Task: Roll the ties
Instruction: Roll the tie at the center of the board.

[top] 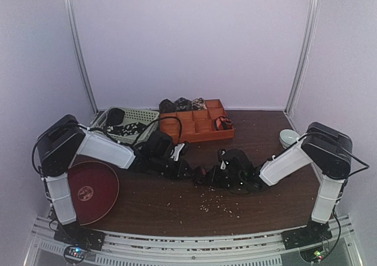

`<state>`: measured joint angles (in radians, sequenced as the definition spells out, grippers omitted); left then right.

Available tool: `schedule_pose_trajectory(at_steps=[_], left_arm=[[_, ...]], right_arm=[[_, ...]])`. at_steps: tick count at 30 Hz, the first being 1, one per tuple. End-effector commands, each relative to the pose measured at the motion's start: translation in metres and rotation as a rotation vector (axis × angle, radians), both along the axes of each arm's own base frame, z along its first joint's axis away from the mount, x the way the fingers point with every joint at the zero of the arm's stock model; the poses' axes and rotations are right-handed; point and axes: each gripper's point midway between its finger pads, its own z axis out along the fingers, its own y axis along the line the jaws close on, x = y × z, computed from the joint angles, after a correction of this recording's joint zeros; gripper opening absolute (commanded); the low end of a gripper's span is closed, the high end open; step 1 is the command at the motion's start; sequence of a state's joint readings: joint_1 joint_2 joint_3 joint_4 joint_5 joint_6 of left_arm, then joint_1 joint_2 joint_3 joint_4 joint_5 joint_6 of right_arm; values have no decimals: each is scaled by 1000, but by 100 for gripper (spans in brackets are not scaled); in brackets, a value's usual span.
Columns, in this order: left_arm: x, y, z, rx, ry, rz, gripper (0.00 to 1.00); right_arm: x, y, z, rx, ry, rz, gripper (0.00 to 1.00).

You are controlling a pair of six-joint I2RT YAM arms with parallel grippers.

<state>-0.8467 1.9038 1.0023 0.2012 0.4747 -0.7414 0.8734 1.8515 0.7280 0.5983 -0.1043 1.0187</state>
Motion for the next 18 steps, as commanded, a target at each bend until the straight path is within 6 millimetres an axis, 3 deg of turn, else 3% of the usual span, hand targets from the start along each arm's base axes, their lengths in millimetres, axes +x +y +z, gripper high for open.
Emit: schedule_pose_trajectory(at_steps=[1, 9, 14, 18], left_arm=[[0, -11, 4, -12, -18, -35, 10], [5, -21, 8, -18, -28, -48, 10], [2, -29, 4, -15, -24, -64, 10], [1, -34, -4, -6, -16, -73, 10]], right_arm=[[5, -28, 4, -54, -21, -70, 9], [10, -54, 27, -102, -76, -118, 21], [10, -47, 54, -70, -132, -74, 34], [11, -38, 50, -95, -111, -23, 40]])
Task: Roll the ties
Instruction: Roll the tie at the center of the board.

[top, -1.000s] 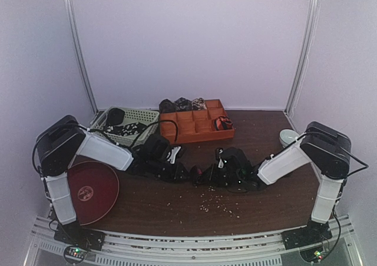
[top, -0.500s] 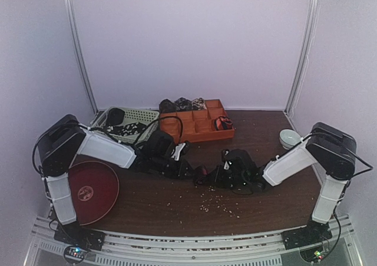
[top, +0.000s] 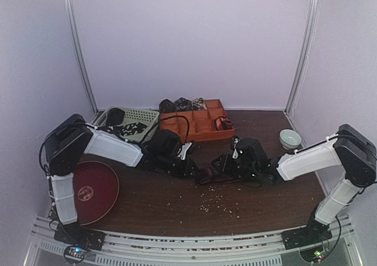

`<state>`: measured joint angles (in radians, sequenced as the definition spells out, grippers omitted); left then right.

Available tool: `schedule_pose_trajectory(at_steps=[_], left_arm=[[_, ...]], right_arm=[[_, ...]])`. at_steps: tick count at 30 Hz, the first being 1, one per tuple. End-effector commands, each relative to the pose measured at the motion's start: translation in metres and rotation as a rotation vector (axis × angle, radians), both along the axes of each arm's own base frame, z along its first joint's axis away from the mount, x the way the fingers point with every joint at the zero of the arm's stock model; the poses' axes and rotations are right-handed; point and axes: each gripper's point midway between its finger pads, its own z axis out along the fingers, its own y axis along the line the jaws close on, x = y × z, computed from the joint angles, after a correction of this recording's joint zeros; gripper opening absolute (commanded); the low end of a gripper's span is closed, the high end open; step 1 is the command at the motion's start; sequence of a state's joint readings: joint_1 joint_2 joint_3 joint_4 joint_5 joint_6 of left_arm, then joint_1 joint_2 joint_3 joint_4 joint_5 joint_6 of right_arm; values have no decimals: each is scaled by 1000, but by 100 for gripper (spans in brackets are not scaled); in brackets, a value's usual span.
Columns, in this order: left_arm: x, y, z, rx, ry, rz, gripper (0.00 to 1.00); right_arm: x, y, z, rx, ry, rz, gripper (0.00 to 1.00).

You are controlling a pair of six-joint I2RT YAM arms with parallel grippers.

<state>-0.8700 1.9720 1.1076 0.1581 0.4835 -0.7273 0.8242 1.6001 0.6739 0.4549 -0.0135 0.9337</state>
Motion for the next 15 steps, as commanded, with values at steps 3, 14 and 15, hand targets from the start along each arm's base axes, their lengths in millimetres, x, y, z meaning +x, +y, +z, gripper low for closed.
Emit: schedule_pose_trajectory(at_steps=[3, 14, 15], left_arm=[[-3, -14, -8, -3, -10, -37, 10], [9, -4, -7, 55, -56, 20, 9], [12, 0, -6, 70, -65, 38, 9]], right_arm=[[-3, 8, -19, -91, 61, 69, 43], [-14, 12, -50, -107, 151, 104, 29], [-15, 13, -52, -102, 155, 107, 27]])
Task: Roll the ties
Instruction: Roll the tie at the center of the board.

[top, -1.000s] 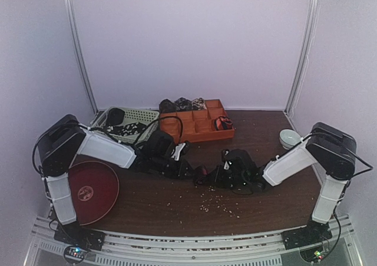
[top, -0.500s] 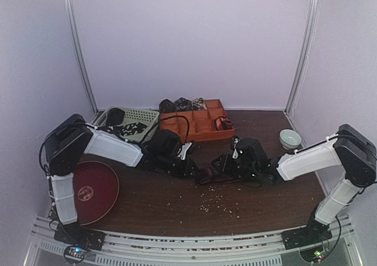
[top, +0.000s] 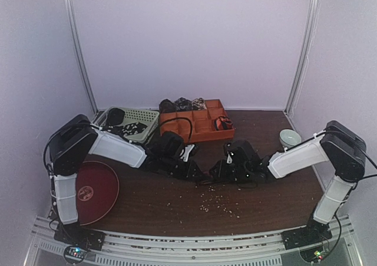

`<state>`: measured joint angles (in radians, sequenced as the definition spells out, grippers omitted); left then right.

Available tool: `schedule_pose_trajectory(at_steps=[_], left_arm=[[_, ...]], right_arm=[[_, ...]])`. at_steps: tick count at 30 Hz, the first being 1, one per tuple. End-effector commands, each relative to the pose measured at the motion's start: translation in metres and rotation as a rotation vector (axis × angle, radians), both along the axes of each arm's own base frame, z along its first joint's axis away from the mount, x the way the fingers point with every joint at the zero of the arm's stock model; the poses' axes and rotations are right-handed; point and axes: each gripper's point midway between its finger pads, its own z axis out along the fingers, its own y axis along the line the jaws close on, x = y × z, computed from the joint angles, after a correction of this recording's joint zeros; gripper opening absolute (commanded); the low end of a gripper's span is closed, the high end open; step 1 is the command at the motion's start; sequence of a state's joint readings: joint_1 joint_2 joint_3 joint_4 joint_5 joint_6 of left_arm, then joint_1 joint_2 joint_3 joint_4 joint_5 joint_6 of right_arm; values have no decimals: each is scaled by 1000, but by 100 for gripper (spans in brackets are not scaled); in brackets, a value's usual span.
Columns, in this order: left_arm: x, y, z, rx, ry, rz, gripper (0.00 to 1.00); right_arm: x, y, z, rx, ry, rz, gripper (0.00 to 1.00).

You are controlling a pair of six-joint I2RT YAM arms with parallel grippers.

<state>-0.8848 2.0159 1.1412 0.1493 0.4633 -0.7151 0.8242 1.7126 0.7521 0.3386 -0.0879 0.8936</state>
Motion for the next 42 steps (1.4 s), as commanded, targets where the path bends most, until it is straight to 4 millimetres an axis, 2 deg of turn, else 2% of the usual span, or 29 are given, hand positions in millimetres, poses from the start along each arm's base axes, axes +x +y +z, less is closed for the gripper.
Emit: schedule_pose_trajectory(at_steps=[1, 4, 8, 10, 12, 15, 17, 22, 25, 33, 42], left_arm=[[13, 15, 5, 73, -61, 66, 9], [23, 38, 13, 99, -93, 137, 9], [24, 78, 3, 174, -96, 216, 8], [20, 89, -1, 196, -101, 229, 8], [12, 92, -7, 192, -85, 213, 8], [0, 89, -14, 154, -45, 179, 6], [-5, 85, -11, 120, -35, 168, 6], [-7, 69, 23, 9, -66, 132, 5], [-8, 51, 39, -54, -69, 90, 5], [-21, 25, 23, -82, -29, 24, 4], [-17, 30, -7, 5, -19, 44, 4]], right_arm=[[-7, 5, -14, 8, 49, 25, 26], [-11, 14, -18, 35, 69, 34, 21], [-16, 30, -20, 72, 86, 46, 20], [-19, 38, -19, 90, 92, 55, 19], [-21, 42, -19, 100, 90, 57, 19], [-21, 38, -18, 88, 78, 38, 20], [-20, 36, -17, 77, 69, 35, 21], [-15, 40, -7, 64, 40, 49, 21], [-14, 40, -7, 62, 37, 49, 21], [-13, 43, -4, 65, 30, 60, 21], [-13, 31, 18, 0, -4, 59, 29]])
